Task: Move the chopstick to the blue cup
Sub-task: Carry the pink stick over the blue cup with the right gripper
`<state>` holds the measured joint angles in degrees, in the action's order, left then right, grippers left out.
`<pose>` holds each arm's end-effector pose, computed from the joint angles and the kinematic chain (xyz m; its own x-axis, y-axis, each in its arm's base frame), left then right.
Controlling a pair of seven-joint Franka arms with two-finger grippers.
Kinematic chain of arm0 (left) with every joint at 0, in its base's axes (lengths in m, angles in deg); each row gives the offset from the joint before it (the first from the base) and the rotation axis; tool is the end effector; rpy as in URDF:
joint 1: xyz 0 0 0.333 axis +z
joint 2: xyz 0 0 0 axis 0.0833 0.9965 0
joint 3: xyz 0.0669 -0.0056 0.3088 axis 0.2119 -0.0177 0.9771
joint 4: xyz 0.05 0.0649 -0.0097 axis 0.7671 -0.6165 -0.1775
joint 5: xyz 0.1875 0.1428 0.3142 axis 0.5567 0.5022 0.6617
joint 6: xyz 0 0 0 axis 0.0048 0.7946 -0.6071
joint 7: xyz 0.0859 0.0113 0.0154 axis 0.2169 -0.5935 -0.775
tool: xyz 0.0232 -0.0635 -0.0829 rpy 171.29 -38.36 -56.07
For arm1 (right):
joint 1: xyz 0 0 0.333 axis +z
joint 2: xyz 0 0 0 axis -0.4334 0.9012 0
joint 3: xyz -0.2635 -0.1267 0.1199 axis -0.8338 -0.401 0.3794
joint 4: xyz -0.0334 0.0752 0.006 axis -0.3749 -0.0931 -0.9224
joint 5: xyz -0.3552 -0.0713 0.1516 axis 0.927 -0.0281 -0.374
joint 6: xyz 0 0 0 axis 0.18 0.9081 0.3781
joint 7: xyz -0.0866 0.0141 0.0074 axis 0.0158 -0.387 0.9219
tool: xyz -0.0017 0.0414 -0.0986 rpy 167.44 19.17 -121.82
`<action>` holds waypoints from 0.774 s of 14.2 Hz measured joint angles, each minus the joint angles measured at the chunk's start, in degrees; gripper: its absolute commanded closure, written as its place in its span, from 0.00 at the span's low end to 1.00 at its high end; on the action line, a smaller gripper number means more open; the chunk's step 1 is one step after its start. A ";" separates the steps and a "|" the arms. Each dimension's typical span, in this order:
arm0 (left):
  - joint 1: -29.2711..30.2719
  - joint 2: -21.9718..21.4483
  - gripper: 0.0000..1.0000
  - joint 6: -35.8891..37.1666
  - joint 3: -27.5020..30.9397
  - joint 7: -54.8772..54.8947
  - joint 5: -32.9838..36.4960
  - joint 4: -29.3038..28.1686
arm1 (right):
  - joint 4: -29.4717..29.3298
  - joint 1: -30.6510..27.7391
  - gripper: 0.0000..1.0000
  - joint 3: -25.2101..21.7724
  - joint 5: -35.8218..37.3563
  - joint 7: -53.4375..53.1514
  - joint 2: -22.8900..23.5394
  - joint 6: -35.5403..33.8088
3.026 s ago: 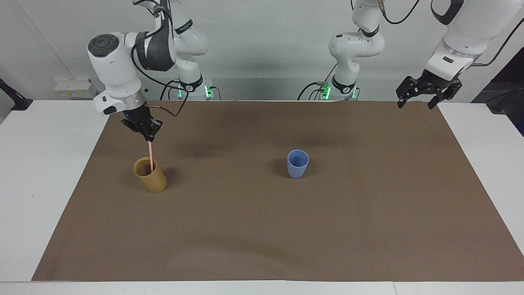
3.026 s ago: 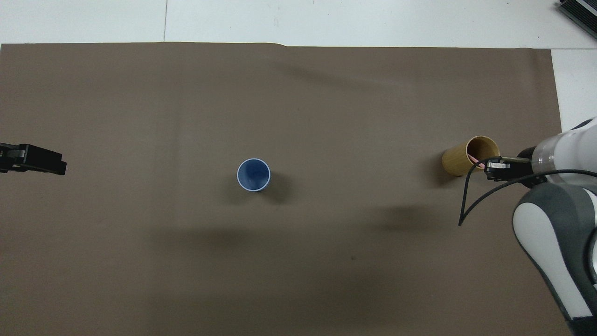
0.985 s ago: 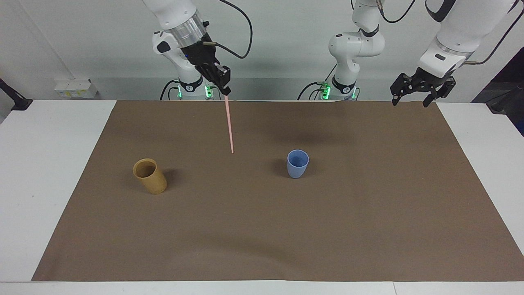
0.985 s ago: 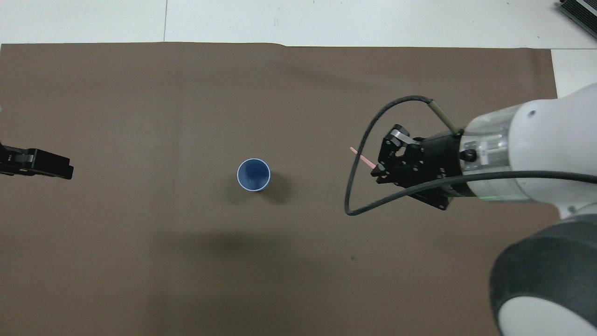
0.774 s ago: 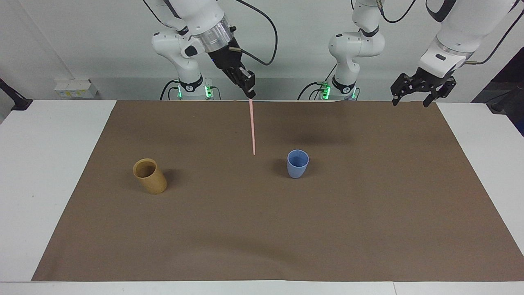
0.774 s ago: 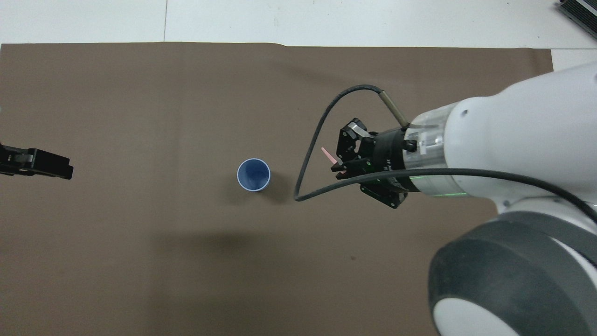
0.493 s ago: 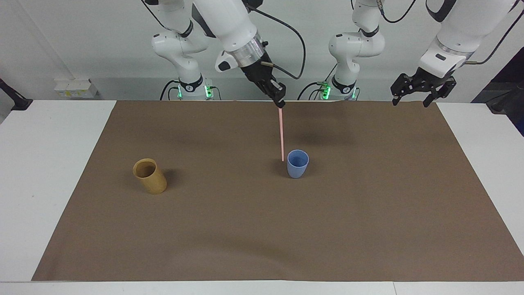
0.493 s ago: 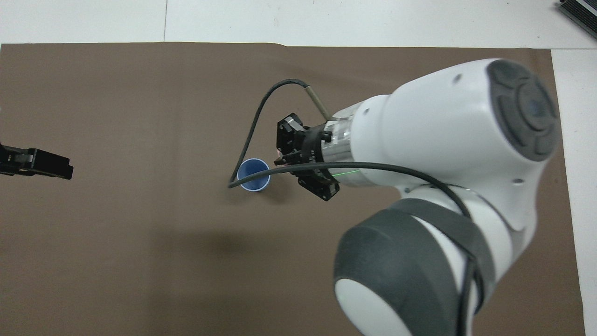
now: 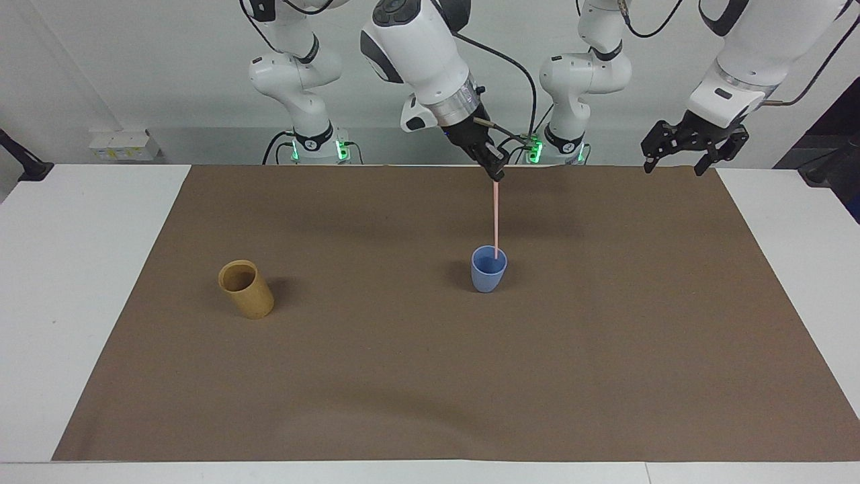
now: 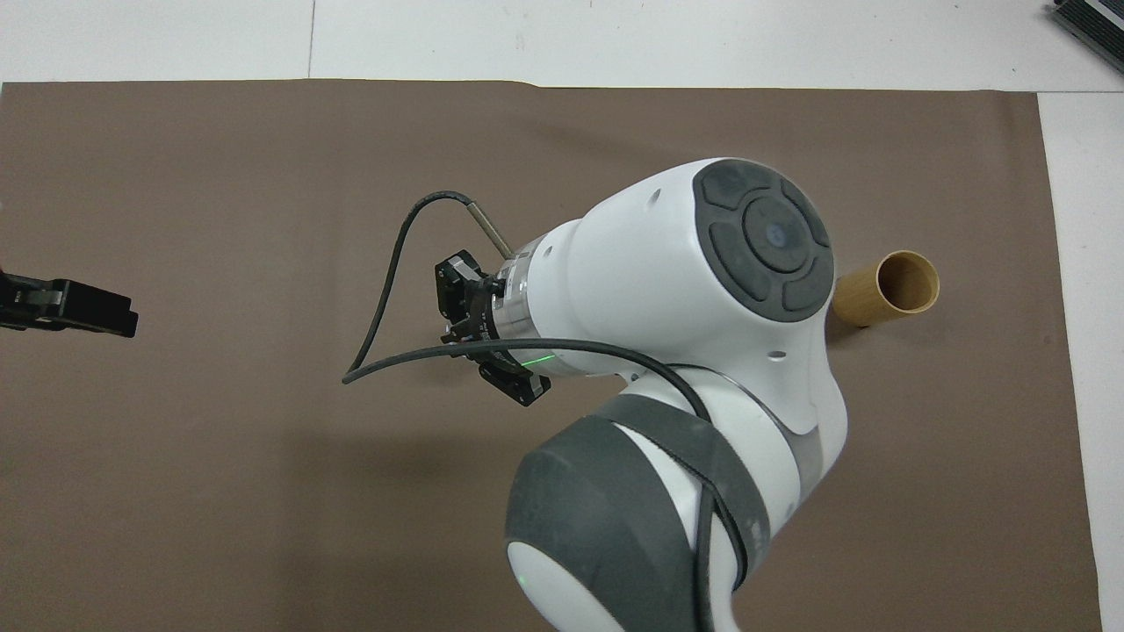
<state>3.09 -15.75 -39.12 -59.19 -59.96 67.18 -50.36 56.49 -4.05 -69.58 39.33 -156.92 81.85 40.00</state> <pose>0.5257 -0.0413 0.6401 0.9908 -0.1293 -0.0403 -0.1290 -0.9916 0.0099 0.5219 0.4025 0.5926 0.5744 -0.7161 -0.3965 -0.8185 -0.5087 -0.2668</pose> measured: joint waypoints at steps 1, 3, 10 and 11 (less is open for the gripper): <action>0.00 0.00 0.00 0.00 0.00 0.00 0.00 0.00 | 0.34 0.02 1.00 0.00 0.00 0.00 0.17 -0.07; 0.00 0.00 0.00 0.00 0.00 0.00 0.00 0.00 | 1.62 0.02 1.00 0.00 0.00 0.00 0.62 -0.11; 0.00 0.00 0.00 0.00 0.00 0.00 0.00 0.00 | 6.64 0.00 1.00 -0.04 0.00 0.21 1.49 4.17; 0.00 0.00 0.00 0.00 0.00 0.00 0.00 0.00 | 6.98 -0.10 1.00 -0.09 0.01 0.29 1.54 5.05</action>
<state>3.09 -15.75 -39.12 -59.19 -59.96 67.18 -50.36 63.46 -4.15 -69.67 39.34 -156.63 83.38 45.05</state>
